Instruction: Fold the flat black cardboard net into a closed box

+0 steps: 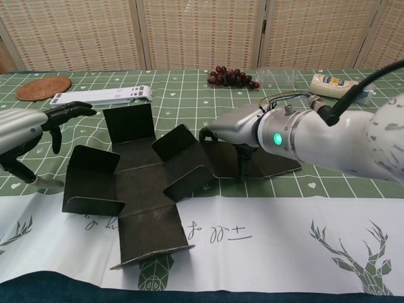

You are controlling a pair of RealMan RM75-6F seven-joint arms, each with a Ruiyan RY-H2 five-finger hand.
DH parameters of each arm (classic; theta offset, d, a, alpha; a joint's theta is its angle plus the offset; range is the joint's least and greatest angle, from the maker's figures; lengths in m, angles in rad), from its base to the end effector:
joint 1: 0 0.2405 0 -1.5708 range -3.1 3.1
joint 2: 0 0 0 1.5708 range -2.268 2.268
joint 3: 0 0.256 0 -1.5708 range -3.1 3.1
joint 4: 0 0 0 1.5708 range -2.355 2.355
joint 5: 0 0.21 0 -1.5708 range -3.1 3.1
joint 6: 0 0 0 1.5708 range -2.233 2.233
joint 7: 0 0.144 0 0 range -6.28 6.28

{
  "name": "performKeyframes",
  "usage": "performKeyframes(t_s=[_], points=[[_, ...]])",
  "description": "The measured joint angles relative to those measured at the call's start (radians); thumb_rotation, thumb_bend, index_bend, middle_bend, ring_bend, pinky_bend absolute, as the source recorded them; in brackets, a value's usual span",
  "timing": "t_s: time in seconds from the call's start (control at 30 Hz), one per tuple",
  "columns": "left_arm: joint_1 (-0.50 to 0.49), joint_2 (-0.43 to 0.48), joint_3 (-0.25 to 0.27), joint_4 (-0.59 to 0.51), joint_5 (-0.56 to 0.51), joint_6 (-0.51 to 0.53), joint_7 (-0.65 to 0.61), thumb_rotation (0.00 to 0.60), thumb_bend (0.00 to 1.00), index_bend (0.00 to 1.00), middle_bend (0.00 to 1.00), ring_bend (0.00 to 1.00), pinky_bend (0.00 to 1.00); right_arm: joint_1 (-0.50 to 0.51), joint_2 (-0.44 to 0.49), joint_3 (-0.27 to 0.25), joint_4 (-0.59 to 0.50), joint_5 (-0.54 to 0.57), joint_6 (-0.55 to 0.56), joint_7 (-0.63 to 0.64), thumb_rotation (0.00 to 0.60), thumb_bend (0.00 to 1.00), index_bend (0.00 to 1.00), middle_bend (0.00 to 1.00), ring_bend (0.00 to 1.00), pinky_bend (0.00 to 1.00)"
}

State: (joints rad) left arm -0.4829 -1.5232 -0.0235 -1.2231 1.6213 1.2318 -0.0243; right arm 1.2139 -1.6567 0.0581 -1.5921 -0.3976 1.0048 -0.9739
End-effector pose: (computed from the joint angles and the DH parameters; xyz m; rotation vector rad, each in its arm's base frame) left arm -0.2430 0.2870 0.0153 -1.8730 -0.7730 -1.0495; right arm -0.0576 -0.3371 -0.0758 2.1445 -0.6742 0.4511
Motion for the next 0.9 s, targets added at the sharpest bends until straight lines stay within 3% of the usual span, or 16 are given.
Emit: performKeyframes(t_s=[0.43, 0.9], points=[[-0.035, -0.016, -0.029, -0.109, -0.040, -0.034, -0.217, 0.600, 0.10, 0.00, 0.00, 0.45, 0.78, 0.018, 0.037, -0.005, -0.023, -0.095, -0.036, -0.011, 0.600, 0.41, 0.27, 0.30, 0.81, 0.96], [-0.062, -0.004, 0.007, -0.152, -0.044, -0.100, -0.426, 0.600, 0.10, 0.00, 0.00, 0.51, 0.80, 0.079, 0.090, -0.054, -0.083, -0.151, -0.064, -0.089, 0.600, 0.41, 0.29, 0.32, 0.82, 0.96]])
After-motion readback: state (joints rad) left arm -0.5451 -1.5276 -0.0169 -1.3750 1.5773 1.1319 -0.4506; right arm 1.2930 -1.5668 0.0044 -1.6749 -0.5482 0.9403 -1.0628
